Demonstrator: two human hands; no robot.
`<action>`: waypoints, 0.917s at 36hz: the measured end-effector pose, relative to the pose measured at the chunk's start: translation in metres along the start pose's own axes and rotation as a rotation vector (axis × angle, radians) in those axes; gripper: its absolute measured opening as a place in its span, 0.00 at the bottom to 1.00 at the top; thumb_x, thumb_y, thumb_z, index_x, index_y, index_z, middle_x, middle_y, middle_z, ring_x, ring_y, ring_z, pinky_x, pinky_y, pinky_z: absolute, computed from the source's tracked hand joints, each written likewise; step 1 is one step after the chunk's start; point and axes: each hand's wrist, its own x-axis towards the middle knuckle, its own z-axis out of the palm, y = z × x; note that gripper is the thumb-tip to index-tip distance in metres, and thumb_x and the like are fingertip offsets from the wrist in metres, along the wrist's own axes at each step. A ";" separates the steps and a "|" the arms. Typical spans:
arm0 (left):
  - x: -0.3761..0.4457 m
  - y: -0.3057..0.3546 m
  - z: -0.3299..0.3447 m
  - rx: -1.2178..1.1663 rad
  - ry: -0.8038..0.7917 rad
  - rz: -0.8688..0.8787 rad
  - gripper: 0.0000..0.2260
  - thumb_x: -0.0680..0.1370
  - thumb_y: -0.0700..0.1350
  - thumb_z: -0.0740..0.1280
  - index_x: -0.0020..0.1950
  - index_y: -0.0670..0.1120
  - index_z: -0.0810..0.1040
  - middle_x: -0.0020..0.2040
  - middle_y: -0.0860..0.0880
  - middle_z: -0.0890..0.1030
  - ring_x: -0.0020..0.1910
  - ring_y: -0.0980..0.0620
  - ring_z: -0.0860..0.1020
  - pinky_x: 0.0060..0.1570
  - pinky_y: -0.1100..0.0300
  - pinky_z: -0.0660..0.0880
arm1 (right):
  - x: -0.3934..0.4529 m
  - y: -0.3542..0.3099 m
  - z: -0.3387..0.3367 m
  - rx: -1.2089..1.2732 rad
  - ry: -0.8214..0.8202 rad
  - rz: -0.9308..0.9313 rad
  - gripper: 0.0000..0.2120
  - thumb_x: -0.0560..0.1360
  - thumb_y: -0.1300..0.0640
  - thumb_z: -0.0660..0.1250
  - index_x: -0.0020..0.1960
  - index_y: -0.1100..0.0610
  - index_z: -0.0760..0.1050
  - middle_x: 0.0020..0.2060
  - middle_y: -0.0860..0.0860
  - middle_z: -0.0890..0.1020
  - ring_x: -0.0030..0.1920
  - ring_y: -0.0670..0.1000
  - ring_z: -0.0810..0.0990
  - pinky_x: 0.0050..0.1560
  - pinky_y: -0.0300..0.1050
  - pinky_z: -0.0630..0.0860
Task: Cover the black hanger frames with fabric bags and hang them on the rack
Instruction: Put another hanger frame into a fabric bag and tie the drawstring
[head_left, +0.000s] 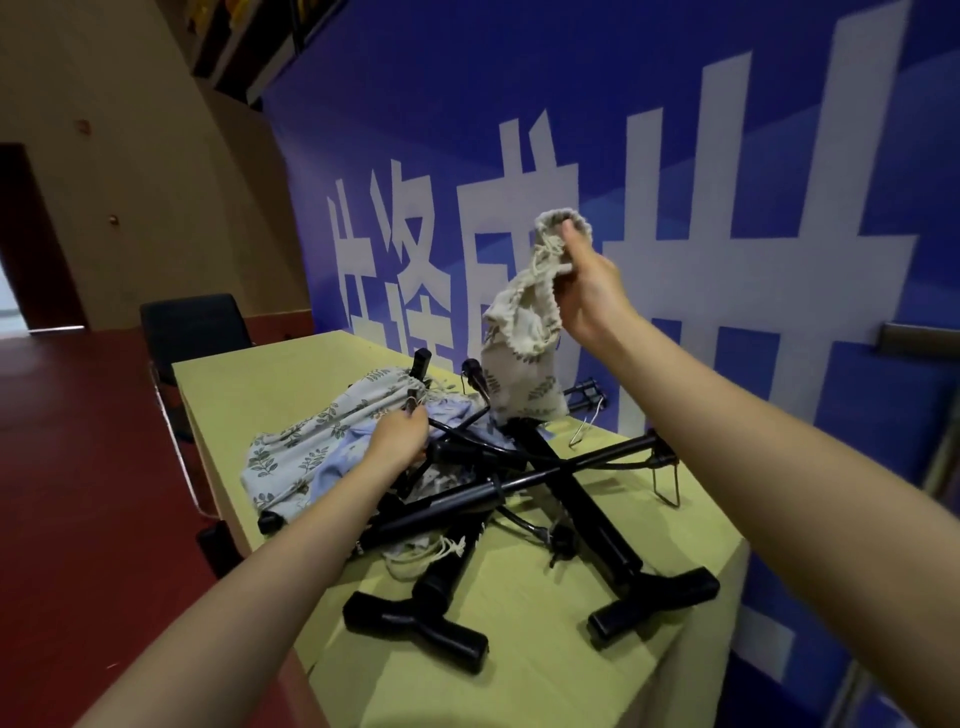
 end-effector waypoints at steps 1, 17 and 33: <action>-0.006 0.002 -0.003 0.009 -0.016 -0.005 0.17 0.84 0.48 0.50 0.40 0.43 0.69 0.33 0.47 0.69 0.35 0.47 0.70 0.36 0.56 0.62 | -0.007 -0.003 0.003 0.004 -0.011 -0.022 0.09 0.78 0.56 0.67 0.47 0.62 0.77 0.37 0.55 0.81 0.38 0.53 0.80 0.50 0.51 0.78; -0.146 0.133 -0.069 -0.655 0.204 0.450 0.11 0.81 0.45 0.57 0.48 0.47 0.79 0.44 0.52 0.78 0.40 0.57 0.77 0.37 0.65 0.74 | -0.120 -0.084 0.036 -0.421 -0.182 -0.333 0.10 0.77 0.52 0.68 0.46 0.61 0.78 0.36 0.53 0.82 0.38 0.51 0.81 0.43 0.48 0.78; -0.264 0.172 0.041 -0.880 -0.402 0.390 0.20 0.82 0.58 0.55 0.65 0.50 0.78 0.59 0.50 0.82 0.59 0.52 0.80 0.64 0.51 0.73 | -0.228 -0.092 -0.071 -0.470 -0.001 -0.089 0.14 0.79 0.49 0.64 0.51 0.59 0.81 0.44 0.56 0.86 0.47 0.54 0.86 0.54 0.53 0.81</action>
